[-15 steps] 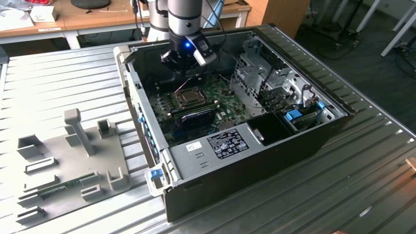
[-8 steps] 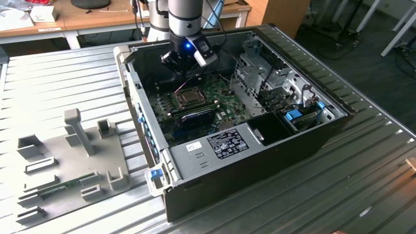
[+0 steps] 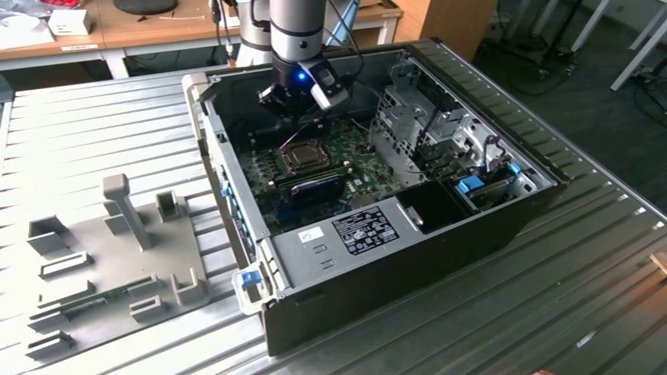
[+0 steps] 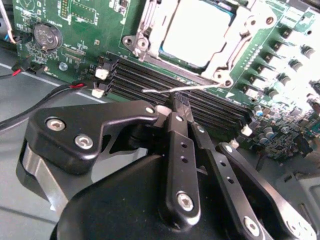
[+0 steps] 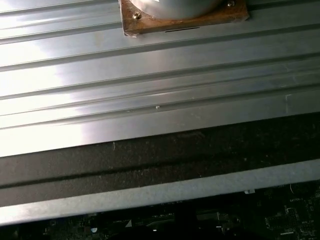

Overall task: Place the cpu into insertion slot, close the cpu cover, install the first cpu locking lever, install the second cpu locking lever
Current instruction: 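Install the first cpu locking lever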

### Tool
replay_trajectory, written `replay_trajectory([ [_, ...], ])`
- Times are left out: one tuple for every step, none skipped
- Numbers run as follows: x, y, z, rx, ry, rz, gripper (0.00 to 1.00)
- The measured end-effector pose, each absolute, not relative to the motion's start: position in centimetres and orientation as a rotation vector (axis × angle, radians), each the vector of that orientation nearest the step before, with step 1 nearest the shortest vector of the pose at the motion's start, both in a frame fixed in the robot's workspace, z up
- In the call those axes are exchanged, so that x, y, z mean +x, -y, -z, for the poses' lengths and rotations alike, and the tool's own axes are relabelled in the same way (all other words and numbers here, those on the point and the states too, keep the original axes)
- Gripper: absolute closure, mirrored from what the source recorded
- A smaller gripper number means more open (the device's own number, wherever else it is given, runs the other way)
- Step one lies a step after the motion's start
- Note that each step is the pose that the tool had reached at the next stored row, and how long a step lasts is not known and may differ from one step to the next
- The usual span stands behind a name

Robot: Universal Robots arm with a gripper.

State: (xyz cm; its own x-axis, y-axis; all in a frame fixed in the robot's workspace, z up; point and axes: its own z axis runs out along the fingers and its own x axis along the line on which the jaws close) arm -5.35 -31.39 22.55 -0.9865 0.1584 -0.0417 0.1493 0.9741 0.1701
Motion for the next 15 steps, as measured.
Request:
replay_trajectory([
  [-5.35,31.4,-22.49,0.24,-3.066,-0.258,0.9],
  [-5.35,31.4,-22.46,0.24,-3.066,-0.258,0.9],
  [-5.35,31.41,-22.46,0.24,-3.067,-0.257,0.9],
  [-5.35,31.4,-22.45,0.24,-3.066,-0.257,0.9],
  [-5.35,31.4,-22.45,0.24,-3.067,-0.257,0.9],
  [-5.35,31.4,-22.45,0.24,-3.066,-0.257,0.9],
  [-5.35,31.4,-22.45,0.24,-3.066,-0.257,0.9],
  [-5.35,31.4,-22.44,0.24,-3.066,-0.257,0.9],
  [-5.35,31.4,-22.42,0.24,-3.066,-0.258,0.9],
  [-5.35,31.4,-22.37,0.24,-3.066,-0.258,0.9],
  [-5.35,31.4,-22.32,0.24,-3.066,-0.258,0.9],
  [-5.35,31.4,-22.27,0.24,-3.067,-0.257,0.9],
  [-5.35,31.4,-22.21,0.24,-3.066,-0.257,0.9],
  [-5.35,31.4,-22.15,0.24,-3.066,-0.257,0.9],
  [-5.35,31.4,-22.1,0.24,-3.066,-0.257,0.9],
])
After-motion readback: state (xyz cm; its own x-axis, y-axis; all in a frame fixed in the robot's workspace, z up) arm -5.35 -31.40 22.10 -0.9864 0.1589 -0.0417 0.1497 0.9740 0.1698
